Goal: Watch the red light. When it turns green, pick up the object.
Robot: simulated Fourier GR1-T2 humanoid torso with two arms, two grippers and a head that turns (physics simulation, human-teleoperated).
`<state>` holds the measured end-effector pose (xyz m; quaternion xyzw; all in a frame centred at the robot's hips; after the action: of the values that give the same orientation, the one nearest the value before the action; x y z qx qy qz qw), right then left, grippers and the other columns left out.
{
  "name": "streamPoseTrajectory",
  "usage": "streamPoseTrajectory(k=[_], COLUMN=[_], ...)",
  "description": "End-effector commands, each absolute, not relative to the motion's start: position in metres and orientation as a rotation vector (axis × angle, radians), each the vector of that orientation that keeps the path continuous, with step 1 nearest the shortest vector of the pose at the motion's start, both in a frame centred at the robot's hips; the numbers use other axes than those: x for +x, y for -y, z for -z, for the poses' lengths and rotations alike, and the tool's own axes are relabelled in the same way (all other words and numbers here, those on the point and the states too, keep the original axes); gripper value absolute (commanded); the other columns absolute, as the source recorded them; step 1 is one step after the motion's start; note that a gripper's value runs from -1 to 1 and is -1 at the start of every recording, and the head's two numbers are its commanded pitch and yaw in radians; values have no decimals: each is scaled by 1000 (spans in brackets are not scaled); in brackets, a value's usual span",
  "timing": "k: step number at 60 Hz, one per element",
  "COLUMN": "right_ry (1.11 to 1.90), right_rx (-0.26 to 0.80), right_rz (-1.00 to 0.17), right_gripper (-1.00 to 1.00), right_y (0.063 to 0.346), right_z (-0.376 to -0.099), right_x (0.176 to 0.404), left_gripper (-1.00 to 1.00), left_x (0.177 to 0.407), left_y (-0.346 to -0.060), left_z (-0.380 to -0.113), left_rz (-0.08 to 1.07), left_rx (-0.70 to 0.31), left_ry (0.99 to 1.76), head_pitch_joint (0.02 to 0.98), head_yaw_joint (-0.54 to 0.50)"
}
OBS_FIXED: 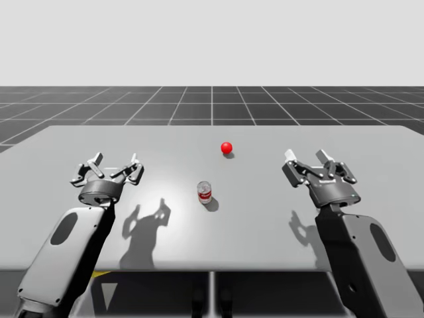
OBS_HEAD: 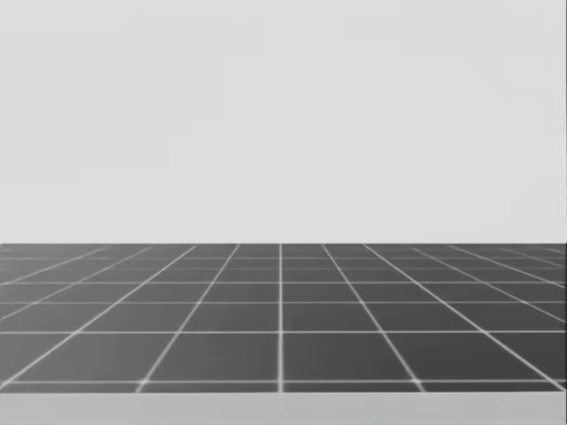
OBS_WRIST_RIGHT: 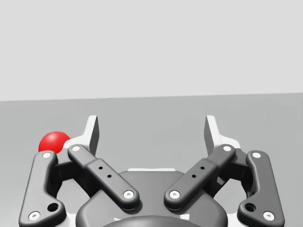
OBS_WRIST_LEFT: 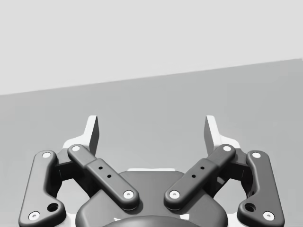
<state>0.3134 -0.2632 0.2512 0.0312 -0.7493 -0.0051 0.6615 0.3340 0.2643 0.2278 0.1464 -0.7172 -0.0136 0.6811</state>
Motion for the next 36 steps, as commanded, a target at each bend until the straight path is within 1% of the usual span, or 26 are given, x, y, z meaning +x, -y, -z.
streamPoseTrajectory(k=[1,4,9,16,17,23,24,31,32,36], right_ry=[1703,1703,1700,1690,1688,1683,1681,1677,1675,1674], right_rx=[40,69,76,68,65,61,60,54,52,47], right_rz=[26,19,16,10,10,5,5,1,1,0], right_gripper=[-1000,-1000,-1000,-1000,-1000,-1000,-1000,-1000,-1000,-1000], right_y=[267,268,269,269,269,268,268,268,268,268], right_z=[-245,-246,-246,-246,-246,-245,-245,-245,-245,-244], right_x=[316,316,317,317,317,318,318,318,319,319], left_gripper=[-1000,-1000,-1000,-1000,-1000,-1000,-1000,-1000,-1000,-1000], left_x=[339,339,339,339,339,339,339,340,340,340], left_y=[-270,-270,-270,-270,-270,-270,-270,-270,-270,-270], left_z=[-220,-220,-220,-219,-219,-219,-219,-218,-218,-218], left_rz=[35,36,38,42,44,52,54,60,62,64], left_rx=[351,351,351,353,355,356,356,358,360,360], left_ry=[1586,1589,1591,1592,1592,1593,1593,1592,1591,1591], head_pitch_joint=[72,79,99,164,190,252,275,326,348,388], head_yaw_joint=[-9,-9,-9,-8,-8,-5,-4,-10,-13,-18])
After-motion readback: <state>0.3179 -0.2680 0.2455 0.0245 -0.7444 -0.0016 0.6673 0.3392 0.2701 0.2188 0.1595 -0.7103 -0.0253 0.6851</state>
